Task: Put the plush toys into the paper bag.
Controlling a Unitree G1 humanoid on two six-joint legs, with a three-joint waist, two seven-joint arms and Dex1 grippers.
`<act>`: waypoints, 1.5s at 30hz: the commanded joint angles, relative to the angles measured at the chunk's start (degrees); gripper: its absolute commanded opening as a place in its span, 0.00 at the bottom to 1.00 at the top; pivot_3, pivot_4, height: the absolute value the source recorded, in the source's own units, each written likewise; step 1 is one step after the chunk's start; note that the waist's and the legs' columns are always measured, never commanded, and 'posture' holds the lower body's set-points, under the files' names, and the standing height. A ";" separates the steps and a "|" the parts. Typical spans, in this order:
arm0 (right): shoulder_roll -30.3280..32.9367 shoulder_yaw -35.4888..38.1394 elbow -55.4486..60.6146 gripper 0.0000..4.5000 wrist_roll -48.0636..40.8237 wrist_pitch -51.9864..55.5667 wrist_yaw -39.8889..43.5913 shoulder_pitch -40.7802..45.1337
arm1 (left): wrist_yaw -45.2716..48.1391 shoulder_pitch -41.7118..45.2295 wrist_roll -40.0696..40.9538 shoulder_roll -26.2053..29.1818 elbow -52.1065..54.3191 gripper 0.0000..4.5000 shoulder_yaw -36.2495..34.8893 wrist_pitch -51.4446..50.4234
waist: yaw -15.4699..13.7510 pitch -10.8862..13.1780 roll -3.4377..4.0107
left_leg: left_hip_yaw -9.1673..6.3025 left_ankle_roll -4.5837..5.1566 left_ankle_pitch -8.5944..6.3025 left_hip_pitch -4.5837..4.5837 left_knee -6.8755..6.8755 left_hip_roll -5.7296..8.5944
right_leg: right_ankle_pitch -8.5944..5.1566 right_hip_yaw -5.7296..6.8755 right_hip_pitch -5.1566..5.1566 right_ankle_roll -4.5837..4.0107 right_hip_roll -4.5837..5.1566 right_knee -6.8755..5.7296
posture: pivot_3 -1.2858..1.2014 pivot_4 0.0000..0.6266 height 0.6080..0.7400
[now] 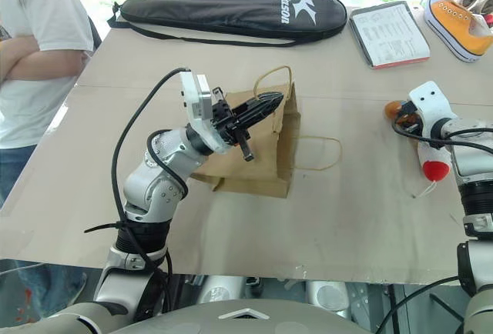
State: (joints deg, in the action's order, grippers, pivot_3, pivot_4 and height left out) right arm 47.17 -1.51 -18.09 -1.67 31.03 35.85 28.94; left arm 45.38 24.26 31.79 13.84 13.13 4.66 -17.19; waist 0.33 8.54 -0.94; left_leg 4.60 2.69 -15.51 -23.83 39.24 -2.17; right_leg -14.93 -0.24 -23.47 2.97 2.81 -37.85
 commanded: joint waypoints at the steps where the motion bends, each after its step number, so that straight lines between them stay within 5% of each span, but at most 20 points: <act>1: 2.09 5.27 8.56 0.01 -2.17 -5.15 1.90 -4.57 | 0.56 1.89 2.75 -0.86 0.25 0.00 -1.73 0.12 | -0.13 0.00 0.00 | -0.01 0.00 0.00 -0.01 -0.01 0.00 | 0.00 0.00 0.00 0.01 0.00 0.00 | 0.52 0.24 1.00; 6: 1.71 10.80 31.07 0.01 -5.22 -6.78 2.68 -15.33 | 3.37 6.12 6.92 -1.68 -3.90 0.00 -3.81 -1.44 | -0.37 0.03 0.05 | -0.01 -0.01 0.00 -0.02 0.01 -0.03 | 0.00 -0.01 -0.03 0.01 -0.01 -0.03 | 0.52 0.24 1.00; 13: -0.30 2.84 48.42 0.01 -0.24 -4.04 -0.16 -15.55 | 7.85 11.57 8.73 -1.73 -9.63 0.00 -3.91 -3.51 | -0.01 0.03 0.04 | 0.00 -0.02 0.01 0.02 0.02 -0.01 | -0.01 -0.02 -0.03 0.02 -0.05 -0.04 | 0.52 0.24 1.00; 19: -1.08 -1.41 51.03 0.01 2.36 -0.44 0.28 -11.53 | 12.30 14.22 7.14 -2.22 -12.72 0.00 -1.88 -2.92 | -0.60 0.03 0.03 | -0.04 -0.02 0.01 -0.04 0.04 0.02 | -0.01 0.03 -0.04 0.02 -0.04 0.00 | 0.52 0.24 1.00; 28: 7.67 22.96 50.13 0.01 3.67 1.99 3.55 -29.17 | 13.15 13.92 5.75 -1.60 -12.06 0.00 -0.98 -3.02 | -1.22 0.05 0.01 | -0.07 0.06 -0.03 -0.12 0.07 0.07 | -0.04 -0.10 -0.02 0.07 -0.03 0.07 | 0.52 0.24 1.00; 32: 8.69 28.86 50.08 0.01 3.75 4.10 2.86 -29.57 | 13.24 13.80 4.68 -2.57 -12.53 0.00 -0.08 -2.41 | -0.84 0.04 0.03 | -0.02 0.05 -0.03 -0.06 0.07 0.06 | -0.05 -0.19 -0.02 0.08 -0.10 0.03 | 0.52 0.24 1.00; 40: 9.67 28.69 56.32 0.01 -3.97 2.71 14.02 -35.54 | 12.20 15.86 3.48 -4.43 -13.38 0.00 -0.51 -1.06 | -1.09 0.04 0.02 | 0.01 0.07 -0.04 -0.01 0.05 0.03 | -0.06 -0.29 -0.02 0.08 -0.17 0.02 | 0.52 0.24 1.00; 45: 8.22 24.63 58.41 0.01 -7.50 4.02 12.65 -30.86 | 11.22 19.17 3.98 -3.23 -12.99 0.00 -2.87 -1.17 | -0.94 0.06 -0.01 | 0.08 0.08 -0.05 0.00 0.15 0.05 | -0.04 -0.38 -0.02 0.11 -0.14 -0.02 | 0.52 0.24 1.00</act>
State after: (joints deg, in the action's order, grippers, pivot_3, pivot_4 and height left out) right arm 55.43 23.37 38.84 -8.45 35.52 49.18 -2.50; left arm 56.61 41.83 35.06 9.90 -1.58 3.72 -19.24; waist -0.61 8.60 -0.95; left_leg 4.66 2.77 -15.56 -23.81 39.39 -2.12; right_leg -14.97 -0.61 -23.49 3.08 2.66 -37.88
